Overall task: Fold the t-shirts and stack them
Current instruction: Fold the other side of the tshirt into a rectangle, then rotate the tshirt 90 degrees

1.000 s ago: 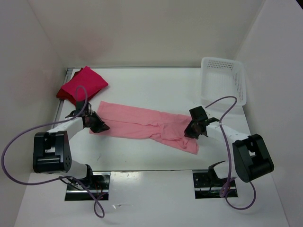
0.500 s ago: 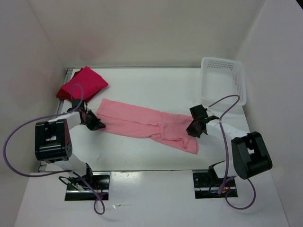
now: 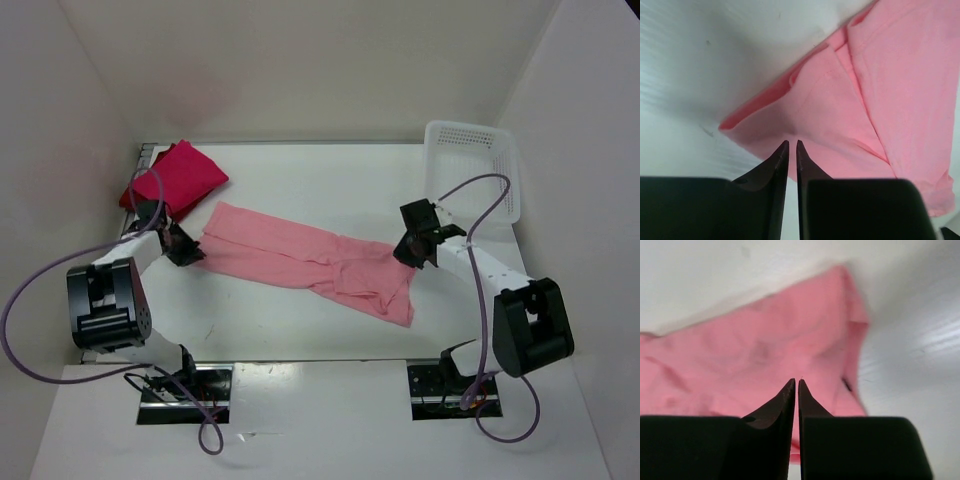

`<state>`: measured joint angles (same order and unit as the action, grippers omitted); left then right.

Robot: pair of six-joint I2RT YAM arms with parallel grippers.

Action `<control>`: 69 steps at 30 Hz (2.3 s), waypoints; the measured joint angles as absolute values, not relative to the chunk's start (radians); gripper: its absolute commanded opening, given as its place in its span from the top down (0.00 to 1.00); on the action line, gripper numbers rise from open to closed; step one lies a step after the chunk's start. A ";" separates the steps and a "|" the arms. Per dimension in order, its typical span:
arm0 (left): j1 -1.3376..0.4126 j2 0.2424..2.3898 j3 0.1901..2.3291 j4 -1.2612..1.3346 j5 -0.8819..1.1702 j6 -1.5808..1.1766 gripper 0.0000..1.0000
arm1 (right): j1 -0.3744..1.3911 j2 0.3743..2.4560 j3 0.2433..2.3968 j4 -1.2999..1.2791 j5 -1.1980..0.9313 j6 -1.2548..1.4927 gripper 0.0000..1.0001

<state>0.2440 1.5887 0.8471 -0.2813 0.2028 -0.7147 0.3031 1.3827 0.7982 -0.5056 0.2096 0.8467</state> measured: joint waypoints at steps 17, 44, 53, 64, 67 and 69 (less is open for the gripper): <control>0.089 1.319 0.949 -0.336 0.093 -0.657 0.70 | 0.451 1.877 1.161 -0.361 0.057 0.820 0.86; 0.061 1.346 1.010 -0.370 0.206 -0.617 0.98 | 0.813 1.811 1.644 -0.286 -0.019 0.693 1.00; 0.061 1.359 1.010 -0.368 0.212 -0.601 0.98 | 0.912 2.034 1.462 -0.142 -0.035 0.917 0.53; 0.061 1.359 0.974 -0.363 0.229 -0.594 0.77 | 0.905 2.223 1.539 -0.052 0.005 1.180 0.43; 0.061 1.358 0.974 -0.361 0.234 -0.594 0.77 | 0.905 2.276 1.599 -0.048 0.028 1.274 0.60; 0.057 1.358 0.974 -0.361 0.239 -0.595 0.77 | 0.905 2.304 1.624 -0.051 0.051 1.332 0.67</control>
<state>0.0574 1.3579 0.9737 -0.3607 0.2394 -0.5949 0.9051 2.3035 1.6238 -0.0513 0.0505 1.3323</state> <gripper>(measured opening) 0.231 0.389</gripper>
